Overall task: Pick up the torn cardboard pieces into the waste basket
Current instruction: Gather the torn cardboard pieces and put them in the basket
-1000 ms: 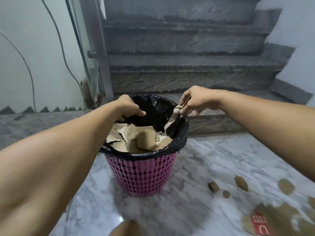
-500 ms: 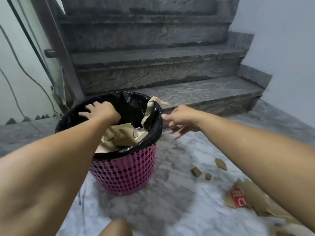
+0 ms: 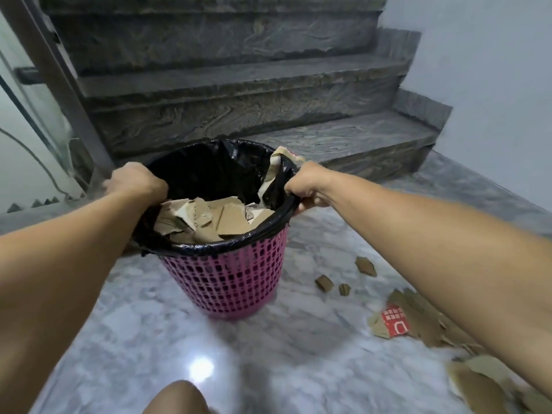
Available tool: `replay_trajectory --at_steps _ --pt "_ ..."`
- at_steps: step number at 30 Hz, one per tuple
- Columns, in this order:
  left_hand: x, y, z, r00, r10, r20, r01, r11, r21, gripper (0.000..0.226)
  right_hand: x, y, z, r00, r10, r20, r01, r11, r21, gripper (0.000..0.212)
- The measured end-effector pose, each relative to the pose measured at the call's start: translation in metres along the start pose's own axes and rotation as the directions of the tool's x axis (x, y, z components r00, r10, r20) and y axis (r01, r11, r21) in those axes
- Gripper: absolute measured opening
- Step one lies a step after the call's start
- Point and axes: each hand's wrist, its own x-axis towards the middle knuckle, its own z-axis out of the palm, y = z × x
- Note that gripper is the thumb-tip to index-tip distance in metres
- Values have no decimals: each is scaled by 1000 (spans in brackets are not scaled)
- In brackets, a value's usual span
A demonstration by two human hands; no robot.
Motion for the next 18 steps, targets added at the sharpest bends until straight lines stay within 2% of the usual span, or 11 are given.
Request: replay_trajectory --at_steps 1,5,8,12,15,18 --pt "-6 11 3 999 35 3 -35 999 -32 45 3 6 -12 999 14 -33 -14 1000 2 39" --pt "-29 43 18 984 178 8 -175 975 -133 39 10 29 -55 977 41 -210 -39 999 17 17" --pt "-39 59 34 961 274 26 -261 938 -227 46 14 44 -82 959 65 -276 -41 995 95 22" --pt "-47 69 51 930 361 72 -330 905 -268 72 11 52 -105 977 85 -198 -49 982 181 14" --pt "-57 77 51 923 376 80 -366 923 -116 77 2 55 -121 992 64 -113 -56 996 66 24" --pt "-74 91 43 883 469 25 -469 883 31 72 -11 52 -148 997 32 -68 -35 999 -40 34"
